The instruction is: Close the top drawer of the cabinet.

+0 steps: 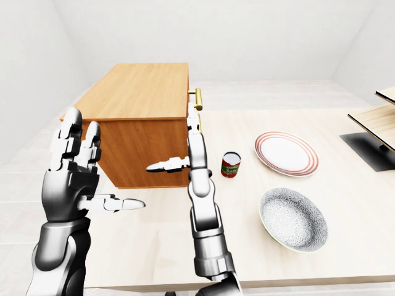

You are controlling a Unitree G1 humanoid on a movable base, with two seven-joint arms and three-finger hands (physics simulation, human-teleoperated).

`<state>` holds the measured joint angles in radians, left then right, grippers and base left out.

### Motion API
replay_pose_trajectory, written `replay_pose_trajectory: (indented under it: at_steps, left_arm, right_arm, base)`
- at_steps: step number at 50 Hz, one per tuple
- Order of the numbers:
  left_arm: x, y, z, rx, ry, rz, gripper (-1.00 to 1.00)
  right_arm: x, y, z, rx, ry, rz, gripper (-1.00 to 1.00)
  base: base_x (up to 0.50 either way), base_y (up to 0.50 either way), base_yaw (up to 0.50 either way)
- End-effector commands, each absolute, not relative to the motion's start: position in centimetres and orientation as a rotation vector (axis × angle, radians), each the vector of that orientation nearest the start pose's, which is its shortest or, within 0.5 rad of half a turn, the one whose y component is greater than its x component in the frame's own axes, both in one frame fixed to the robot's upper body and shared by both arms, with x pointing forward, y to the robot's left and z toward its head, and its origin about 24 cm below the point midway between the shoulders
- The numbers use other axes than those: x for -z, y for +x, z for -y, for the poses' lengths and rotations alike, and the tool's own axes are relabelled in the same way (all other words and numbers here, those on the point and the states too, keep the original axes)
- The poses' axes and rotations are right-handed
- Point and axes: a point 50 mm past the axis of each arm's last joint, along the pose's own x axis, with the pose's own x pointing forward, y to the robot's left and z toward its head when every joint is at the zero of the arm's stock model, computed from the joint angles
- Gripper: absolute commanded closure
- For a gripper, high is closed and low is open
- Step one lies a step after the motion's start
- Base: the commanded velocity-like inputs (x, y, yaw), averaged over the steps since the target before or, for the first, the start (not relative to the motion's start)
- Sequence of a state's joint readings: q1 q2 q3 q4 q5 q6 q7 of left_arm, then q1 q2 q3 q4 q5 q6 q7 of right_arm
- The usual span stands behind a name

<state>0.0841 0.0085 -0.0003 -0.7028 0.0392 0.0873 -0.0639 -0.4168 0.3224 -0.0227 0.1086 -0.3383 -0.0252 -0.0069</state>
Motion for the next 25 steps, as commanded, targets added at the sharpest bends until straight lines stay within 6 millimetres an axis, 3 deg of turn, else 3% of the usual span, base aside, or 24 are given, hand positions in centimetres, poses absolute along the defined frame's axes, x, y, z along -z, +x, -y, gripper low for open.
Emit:
replay_pose_trajectory:
  at_steps: [1,7,13,15,18,25]
  left_arm:
    - [-17.2,20.4,-15.1,0.030,0.068,0.534,-1.00]
    - [-17.1,20.4,-15.1,0.030,0.068,0.531,-1.00]
    - [-17.2,20.4,-15.1,0.027,0.065,0.535,-1.00]
    - [-17.2,20.4,-15.2,0.022,0.063,0.534,-1.00]
    - [-17.1,20.6,-15.0,0.027,0.066,0.527,-1.00]
    - [-17.2,20.5,-15.0,0.026,0.071,0.532,-1.00]
  right_arm:
    - [-6.7,29.9,-2.3,-0.502,-0.163,0.035,-1.00]
    - [-7.5,31.2,-0.4,-0.441,-0.140,0.040,-1.00]
    - [-7.9,33.3,2.7,-0.343,-0.123,0.041,-1.00]
    - [-7.1,34.2,4.9,-0.278,-0.102,0.023,-1.00]
    - [-3.9,34.7,8.2,-0.185,-0.088,-0.122,-1.00]
    - [-2.7,34.5,7.7,-0.202,-0.100,-0.184,-1.00]
  base:
    - [0.00,0.00,0.01]
    - [0.00,0.00,0.00]
    - [0.00,0.00,0.00]
    - [0.00,0.00,0.00]
    - [0.00,0.00,0.00]
    - [0.00,0.00,0.00]
